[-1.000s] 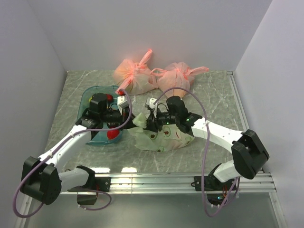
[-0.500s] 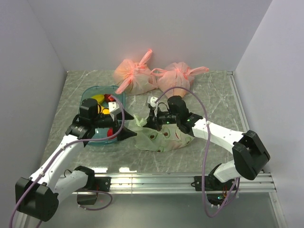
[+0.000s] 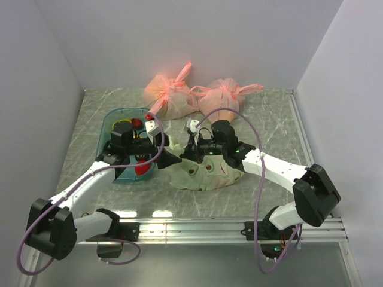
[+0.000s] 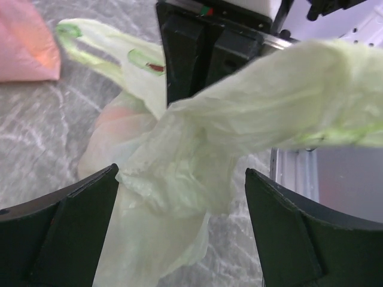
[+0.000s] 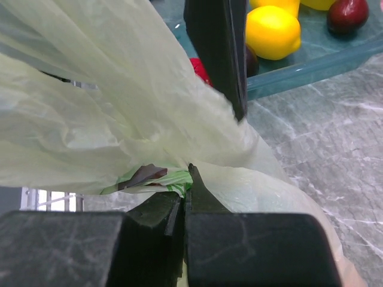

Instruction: Place the fake fruits into the plastic bag and tie a complex knot

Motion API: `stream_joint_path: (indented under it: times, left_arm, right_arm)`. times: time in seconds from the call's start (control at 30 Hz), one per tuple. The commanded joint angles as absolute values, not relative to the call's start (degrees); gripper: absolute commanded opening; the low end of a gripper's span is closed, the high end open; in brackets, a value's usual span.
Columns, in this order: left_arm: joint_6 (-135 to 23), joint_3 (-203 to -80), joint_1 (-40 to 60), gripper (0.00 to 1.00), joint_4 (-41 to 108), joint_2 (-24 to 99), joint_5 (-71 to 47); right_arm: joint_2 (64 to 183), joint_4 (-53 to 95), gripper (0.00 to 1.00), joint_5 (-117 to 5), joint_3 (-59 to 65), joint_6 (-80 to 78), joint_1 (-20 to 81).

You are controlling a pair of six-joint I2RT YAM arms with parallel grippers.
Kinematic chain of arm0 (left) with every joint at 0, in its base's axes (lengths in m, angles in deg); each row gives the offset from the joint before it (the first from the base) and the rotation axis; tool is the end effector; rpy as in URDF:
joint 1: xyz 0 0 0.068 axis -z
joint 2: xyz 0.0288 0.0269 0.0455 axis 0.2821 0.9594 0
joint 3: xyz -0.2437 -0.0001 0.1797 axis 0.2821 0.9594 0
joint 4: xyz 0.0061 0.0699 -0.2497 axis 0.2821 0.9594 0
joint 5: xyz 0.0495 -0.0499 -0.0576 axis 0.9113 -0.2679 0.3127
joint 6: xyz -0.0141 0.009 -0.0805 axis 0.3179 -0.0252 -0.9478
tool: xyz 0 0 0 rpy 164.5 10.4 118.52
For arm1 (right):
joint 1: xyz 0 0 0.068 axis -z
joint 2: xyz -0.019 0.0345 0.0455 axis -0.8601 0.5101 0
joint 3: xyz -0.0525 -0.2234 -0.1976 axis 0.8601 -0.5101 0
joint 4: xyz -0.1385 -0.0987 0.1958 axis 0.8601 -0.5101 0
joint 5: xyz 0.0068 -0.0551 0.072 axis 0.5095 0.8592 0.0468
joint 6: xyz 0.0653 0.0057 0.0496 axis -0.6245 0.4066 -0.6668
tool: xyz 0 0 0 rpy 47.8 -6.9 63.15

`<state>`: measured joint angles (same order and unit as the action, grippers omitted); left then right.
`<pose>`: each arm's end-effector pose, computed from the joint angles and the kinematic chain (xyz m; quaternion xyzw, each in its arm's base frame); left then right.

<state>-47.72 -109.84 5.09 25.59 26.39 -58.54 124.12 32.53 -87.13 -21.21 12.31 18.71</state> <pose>0.2101 -0.1456 0.3084 0.3896 0.6461 -0.4719 0.4561 0.2289 0.2556 0.2885 -0.4849 0.6313 0.4195 0.4363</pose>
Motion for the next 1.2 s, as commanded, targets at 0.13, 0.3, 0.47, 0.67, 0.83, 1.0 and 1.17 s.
stream_joint_path:
  times: [0.13, 0.3, 0.47, 0.67, 0.83, 1.0, 1.17]
  left_arm:
    - [-52.98, -111.43, 8.22, 0.59, 17.17, 30.73, -59.92]
    - [-52.10, -111.08, 7.43, 0.17, 19.81, 30.66, -62.03]
    - [-49.65, -109.85, 7.00, 0.07, 21.91, 28.37, -62.90]
    - [-47.62, -110.20, 6.73, 0.01, 24.55, 28.19, -62.29]
    - [-45.52, -111.87, 6.64, 0.00, 26.92, 28.90, -63.17]
    - [-41.47, -113.45, 6.64, 0.01, 30.00, 29.33, -64.05]
    - [-41.82, -113.89, 6.64, 0.01, 29.65, 30.56, -64.93]
  right_arm:
    - [123.03, 35.96, 0.00, -86.79, -20.82, 10.95, 18.02]
    - [120.92, 30.35, 0.27, -85.48, -20.73, 14.90, 18.20]
    - [114.61, 22.34, 0.54, -81.88, -23.36, 20.26, 20.22]
    - [107.66, 10.74, 0.71, -81.96, -20.21, 20.28, 26.00]
    - [105.27, 4.77, 0.76, -86.78, -16.95, 4.65, 39.97]
    - [107.20, 4.84, 0.78, -93.45, -20.10, -8.55, 54.39]
    - [115.02, 10.63, 0.81, -99.62, -23.36, -12.68, 57.92]
